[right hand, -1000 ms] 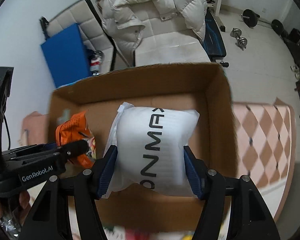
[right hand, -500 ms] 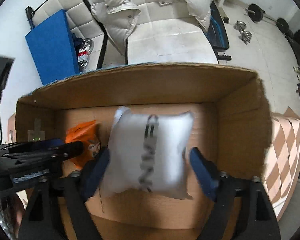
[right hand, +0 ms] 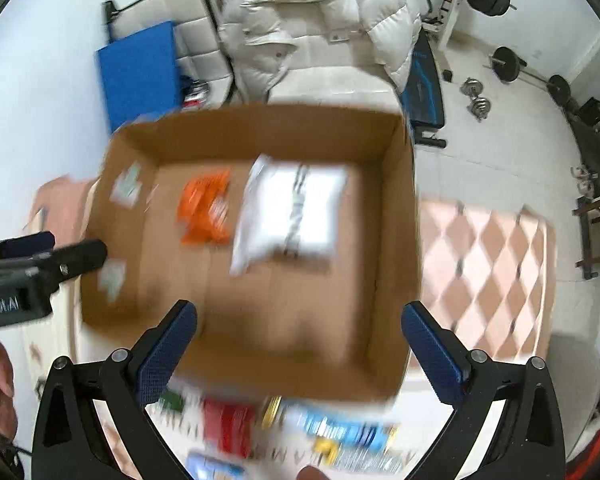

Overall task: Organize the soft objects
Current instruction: 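Grasp the blue tissue pack with left tool while right tool grasps the red snack pack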

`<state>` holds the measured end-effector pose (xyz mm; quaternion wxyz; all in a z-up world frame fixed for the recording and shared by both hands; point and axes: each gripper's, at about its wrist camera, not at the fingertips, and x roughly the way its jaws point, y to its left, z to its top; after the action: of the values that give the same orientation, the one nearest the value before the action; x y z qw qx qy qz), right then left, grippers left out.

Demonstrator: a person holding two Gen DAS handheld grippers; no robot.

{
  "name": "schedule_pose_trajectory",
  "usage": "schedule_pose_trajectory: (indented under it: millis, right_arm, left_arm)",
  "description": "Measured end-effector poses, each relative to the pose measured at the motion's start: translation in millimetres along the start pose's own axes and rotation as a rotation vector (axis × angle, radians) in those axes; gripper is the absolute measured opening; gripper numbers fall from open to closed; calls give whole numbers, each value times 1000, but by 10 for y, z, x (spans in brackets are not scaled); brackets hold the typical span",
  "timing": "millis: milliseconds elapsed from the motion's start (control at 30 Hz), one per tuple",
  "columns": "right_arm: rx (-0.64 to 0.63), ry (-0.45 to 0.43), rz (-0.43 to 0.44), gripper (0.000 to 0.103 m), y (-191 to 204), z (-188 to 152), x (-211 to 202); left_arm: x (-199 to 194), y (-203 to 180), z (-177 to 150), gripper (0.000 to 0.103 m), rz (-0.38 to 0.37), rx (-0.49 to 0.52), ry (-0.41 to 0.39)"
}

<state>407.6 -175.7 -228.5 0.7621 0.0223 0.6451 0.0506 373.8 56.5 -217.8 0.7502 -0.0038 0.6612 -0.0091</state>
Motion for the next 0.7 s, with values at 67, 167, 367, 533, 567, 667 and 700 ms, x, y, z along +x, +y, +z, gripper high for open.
schedule_pose_trajectory:
  millis: [67, 167, 367, 533, 567, 667, 700]
  right_arm:
    - [10, 45, 57, 103, 33, -443, 10]
    - [29, 155, 114, 103, 76, -1030, 249]
    - [75, 327, 149, 103, 329, -1611, 1001]
    - [52, 368, 99, 91, 691, -1617, 1483]
    - [43, 375, 86, 80, 729, -1629, 1542]
    - [-14, 403, 55, 57, 771, -1709, 1636]
    - [-31, 404, 44, 55, 747, -1745, 1611]
  left_arm:
    - [108, 136, -502, 99, 50, -2, 34]
    - [486, 449, -1286, 99, -31, -128, 188]
    - [1098, 964, -2439, 91, -265, -538, 403]
    - [1239, 954, -2833, 91, -453, -745, 476]
    - [1241, 906, -2872, 91, -484, -766, 489]
    - [1301, 684, -2912, 91, -566, -796, 530]
    - [1320, 602, -2884, 91, -583, -801, 541]
